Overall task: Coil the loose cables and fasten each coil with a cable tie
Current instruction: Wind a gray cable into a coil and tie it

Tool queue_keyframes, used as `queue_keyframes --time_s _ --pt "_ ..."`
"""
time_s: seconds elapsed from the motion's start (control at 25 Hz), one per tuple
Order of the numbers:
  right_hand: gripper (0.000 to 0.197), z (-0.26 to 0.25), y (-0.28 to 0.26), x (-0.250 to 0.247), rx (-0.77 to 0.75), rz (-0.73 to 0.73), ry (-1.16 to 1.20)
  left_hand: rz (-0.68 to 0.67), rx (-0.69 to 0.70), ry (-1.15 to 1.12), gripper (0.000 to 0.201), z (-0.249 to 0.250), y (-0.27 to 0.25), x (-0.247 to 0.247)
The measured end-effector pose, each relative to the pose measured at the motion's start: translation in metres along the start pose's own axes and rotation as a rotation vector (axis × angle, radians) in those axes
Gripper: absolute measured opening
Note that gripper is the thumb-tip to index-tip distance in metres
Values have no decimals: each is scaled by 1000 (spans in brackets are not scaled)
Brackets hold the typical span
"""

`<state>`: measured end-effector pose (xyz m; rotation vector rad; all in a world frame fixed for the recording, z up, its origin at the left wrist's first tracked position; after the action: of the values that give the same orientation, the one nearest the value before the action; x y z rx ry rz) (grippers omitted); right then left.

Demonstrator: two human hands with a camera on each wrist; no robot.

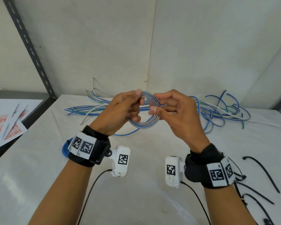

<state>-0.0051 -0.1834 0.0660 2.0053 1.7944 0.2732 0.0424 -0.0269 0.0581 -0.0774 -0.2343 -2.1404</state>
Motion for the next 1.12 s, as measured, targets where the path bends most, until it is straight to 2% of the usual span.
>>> queue_keyframes --time_s 0.12,0.28,0.64,0.76,0.8,0.84,0.92,1.0,1.04,1.12 --pt "27 5 -5 -5 75 -129 -23 -104 -207 14 51 -11 -1 4" --pt "24 9 -13 -10 131 -302 -151 -168 -316 276 51 -35 -1 19" --pt "24 5 -31 -58 186 -297 -385 -232 -396 51 40 -76 10 76" --pt "21 16 -37 -88 367 -252 -364 -188 -374 149 42 -84 12 85" --pt "26 24 -43 -99 464 -263 -439 -160 -357 200 42 -86 11 85" --pt "34 34 -51 -107 571 -332 -593 -126 -337 244 42 -87 10 84" --pt "49 58 -76 -113 783 -580 -960 -74 -306 294 40 -89 9 81" --pt "58 75 -99 -107 898 -760 -1126 -64 -291 317 37 -90 7 82" --pt "57 80 -105 -102 917 -801 -1138 -58 -288 316 36 -90 6 82" --pt "38 86 -107 -96 895 -821 -1126 -36 -281 298 37 -87 5 80"
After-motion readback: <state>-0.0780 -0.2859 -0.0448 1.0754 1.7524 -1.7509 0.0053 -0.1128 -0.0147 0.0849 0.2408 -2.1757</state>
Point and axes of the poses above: each hand's wrist, its own y-axis towards the middle knuckle, its own x-axis out of the palm, z = x × y, the point moved 6 cm from there along y, towards the middle knuckle, and after that the axes turned 1 degree about y, right-handed, at the moved point
